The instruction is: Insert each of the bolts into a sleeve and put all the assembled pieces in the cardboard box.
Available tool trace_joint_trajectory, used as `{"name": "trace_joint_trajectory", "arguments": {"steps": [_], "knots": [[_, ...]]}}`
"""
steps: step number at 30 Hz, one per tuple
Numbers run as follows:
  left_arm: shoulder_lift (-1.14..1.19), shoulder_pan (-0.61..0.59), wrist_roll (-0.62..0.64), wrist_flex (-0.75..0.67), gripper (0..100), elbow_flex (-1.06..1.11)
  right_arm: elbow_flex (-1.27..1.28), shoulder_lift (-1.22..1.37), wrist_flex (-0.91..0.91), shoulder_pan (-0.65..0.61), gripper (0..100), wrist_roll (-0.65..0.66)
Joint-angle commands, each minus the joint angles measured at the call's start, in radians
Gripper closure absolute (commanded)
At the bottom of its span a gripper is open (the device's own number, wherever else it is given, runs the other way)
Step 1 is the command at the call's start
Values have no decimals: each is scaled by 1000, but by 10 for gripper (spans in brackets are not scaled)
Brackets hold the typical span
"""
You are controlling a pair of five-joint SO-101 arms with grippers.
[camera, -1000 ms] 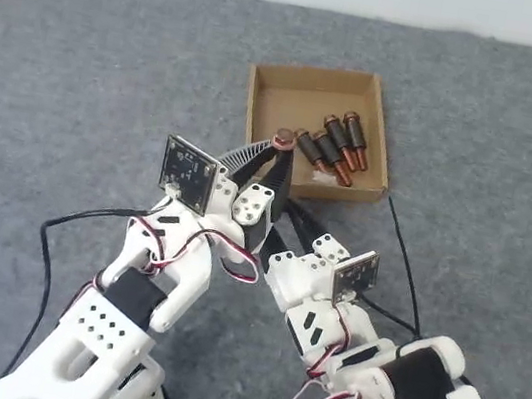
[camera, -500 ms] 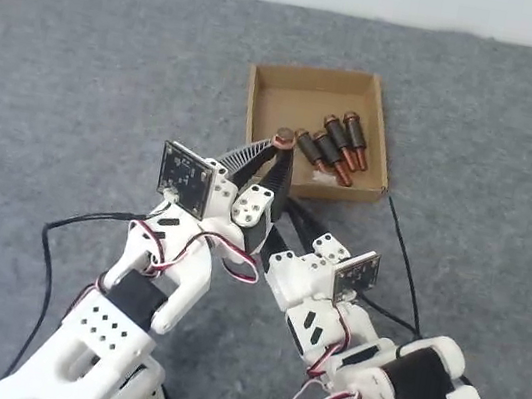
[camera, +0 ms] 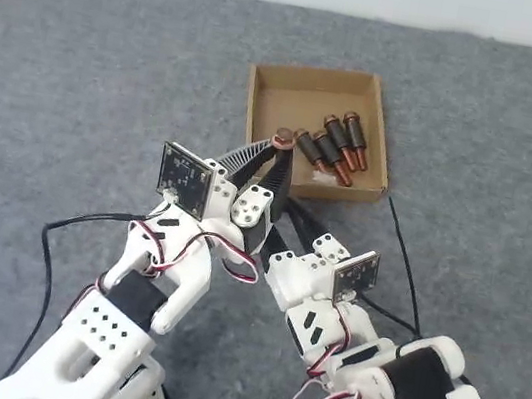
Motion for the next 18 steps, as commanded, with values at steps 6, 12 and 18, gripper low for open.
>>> {"name": "trace_joint_trajectory", "arguments": {"steps": [6, 12, 18], "knots": [[-15, -34, -41, -46, 988, -4, 12, -15, -22, -2, 992, -3], [-15, 0, -35, -46, 988, -4, 12, -15, -21, -2, 992, -3], [-8, 23, -35, -49, 988, -10, 12, -15, -21, -2, 992, -3]]}}
